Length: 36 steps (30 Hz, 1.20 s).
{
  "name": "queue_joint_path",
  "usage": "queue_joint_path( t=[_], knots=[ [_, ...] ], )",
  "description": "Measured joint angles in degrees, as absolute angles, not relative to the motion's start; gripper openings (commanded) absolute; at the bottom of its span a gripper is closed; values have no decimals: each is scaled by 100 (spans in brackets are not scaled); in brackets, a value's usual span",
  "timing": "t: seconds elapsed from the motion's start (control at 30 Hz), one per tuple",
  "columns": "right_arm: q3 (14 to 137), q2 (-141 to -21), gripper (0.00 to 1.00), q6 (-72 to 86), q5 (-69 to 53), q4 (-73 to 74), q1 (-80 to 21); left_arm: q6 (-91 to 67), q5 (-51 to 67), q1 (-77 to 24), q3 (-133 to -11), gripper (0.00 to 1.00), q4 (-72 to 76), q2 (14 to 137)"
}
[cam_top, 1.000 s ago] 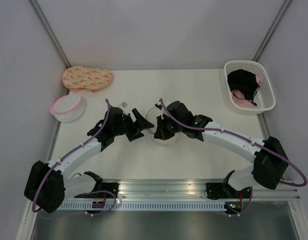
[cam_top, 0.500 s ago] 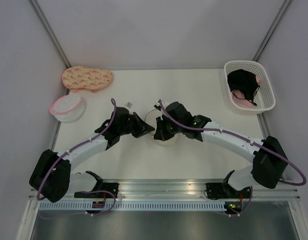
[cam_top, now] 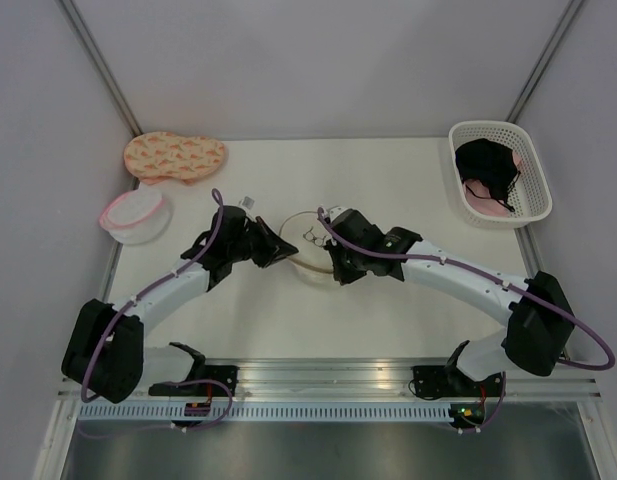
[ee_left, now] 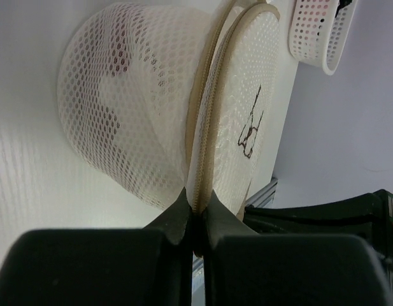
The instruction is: Unzip the laundry bag and remove the bra
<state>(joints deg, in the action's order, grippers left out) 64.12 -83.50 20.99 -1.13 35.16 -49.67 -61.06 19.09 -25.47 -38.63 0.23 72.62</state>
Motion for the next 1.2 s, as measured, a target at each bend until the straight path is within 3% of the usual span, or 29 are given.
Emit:
queue_joint_path(
  t=[0.37,0.47,0.5,0.6,0.77,0.9,1.07,1.2],
  knots=[
    [6755,-8862,1,2180,2095,4032,-4685,-4816,3094,-2285,-4897,2,-183,8475],
    [6825,-8908,1,2180,2290,4014,-4646,-4466,3140,-2283,-5192,43,-270,8637],
    [6840,-8901,0,2176,2399,4034,-4637,-4338,3120,-2274,-5288,67,-357,8654],
    [6838,-8866,0,2176,2567,4121,-4556,-4165,2915,-2217,-5533,81,-624,8659],
    [6768,-8582,1,2182,2580,4150,-4499,-4163,2104,-2171,-5494,84,-1138,8248],
    [6683,-8383,1,2193,2296,4130,-4506,-4405,1643,-2171,-4963,85,-1476,7131],
    [6309,-8121,1,2255,757,3688,-4556,-5035,1544,-2279,-4195,87,-1494,5830],
    [6053,-8018,0,2460,-648,2963,-4807,-5516,1599,-2427,-3730,87,-1439,5457]
  ],
)
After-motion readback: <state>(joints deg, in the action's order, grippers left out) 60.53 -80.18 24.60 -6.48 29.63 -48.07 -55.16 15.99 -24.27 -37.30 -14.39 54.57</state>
